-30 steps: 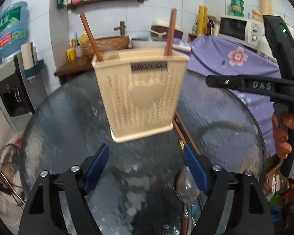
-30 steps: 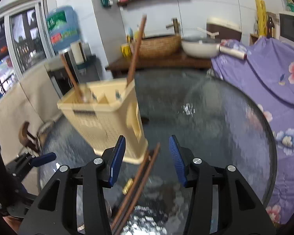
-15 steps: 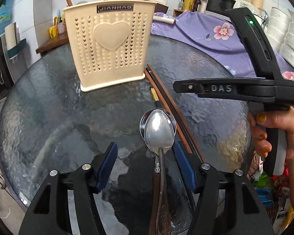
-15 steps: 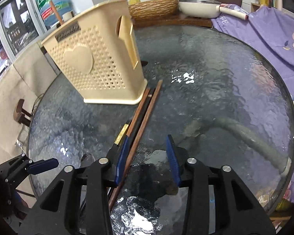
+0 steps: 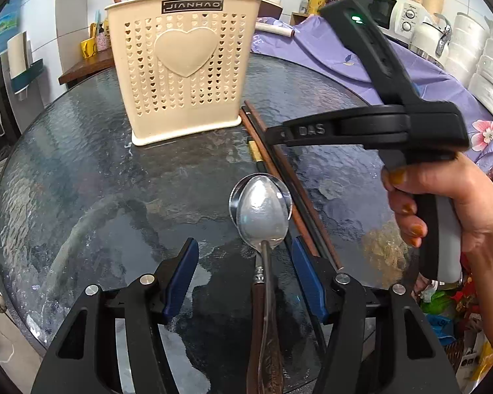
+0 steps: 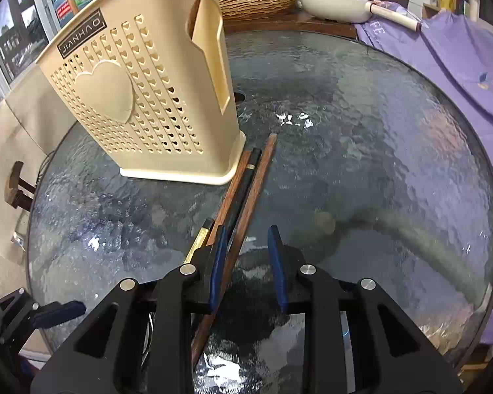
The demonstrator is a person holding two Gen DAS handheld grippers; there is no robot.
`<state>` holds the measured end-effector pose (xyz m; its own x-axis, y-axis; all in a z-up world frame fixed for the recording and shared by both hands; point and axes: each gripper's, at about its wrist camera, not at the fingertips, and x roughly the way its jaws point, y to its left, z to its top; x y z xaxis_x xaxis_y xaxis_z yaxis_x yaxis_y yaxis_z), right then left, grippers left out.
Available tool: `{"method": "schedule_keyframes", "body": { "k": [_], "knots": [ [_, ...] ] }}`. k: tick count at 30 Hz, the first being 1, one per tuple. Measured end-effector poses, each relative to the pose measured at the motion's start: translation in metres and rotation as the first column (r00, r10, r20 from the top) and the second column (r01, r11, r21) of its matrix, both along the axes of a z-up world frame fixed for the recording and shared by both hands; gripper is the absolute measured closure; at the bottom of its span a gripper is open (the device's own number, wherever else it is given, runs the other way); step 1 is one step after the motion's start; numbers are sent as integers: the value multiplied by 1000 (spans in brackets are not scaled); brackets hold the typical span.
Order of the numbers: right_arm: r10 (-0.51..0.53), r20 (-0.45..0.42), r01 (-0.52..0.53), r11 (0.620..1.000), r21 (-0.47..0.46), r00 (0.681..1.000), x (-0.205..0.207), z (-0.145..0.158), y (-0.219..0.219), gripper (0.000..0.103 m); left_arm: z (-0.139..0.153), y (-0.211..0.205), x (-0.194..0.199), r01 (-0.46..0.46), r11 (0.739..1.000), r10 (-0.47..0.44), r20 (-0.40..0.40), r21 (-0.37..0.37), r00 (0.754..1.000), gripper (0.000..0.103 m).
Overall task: Organize utensils
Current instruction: 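Move the left tool onto the steel spoon while the right tool reaches a chopstick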
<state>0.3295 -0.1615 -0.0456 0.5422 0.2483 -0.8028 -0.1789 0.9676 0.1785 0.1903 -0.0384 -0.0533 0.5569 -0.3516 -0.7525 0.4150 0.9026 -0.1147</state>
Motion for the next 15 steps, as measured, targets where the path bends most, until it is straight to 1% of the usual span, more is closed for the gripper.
{"method": "schedule_keyframes", "body": {
  "k": [1,2,4,8,12,15],
  "knots": [
    [0,2,0,1000,-22,1000,2,0,2,81,0,-1,-1,2,1000,-2,1,0,1000,46],
    [2,-3,-2,1000,-29,1000,3,0,2,82,0,-3,-1,5,1000,-5,0,2,1000,47],
    [10,-9,-10,1000,-24,1000,3,0,0,83,0,-4,-2,8,1000,-8,-3,4,1000,48],
    [22,-19,-23,998,-50,1000,2,1,-12,83,-2,-5,-2,10,1000,-10,-13,3,1000,49],
    [18,-29,-20,998,-64,999,-2,1,-25,83,-4,-8,0,14,1000,-15,-33,-18,999,51],
    [21,-33,-24,997,-72,999,-2,-1,-27,83,-6,-12,1,15,1000,-15,-28,-6,999,51]
  ]
}}
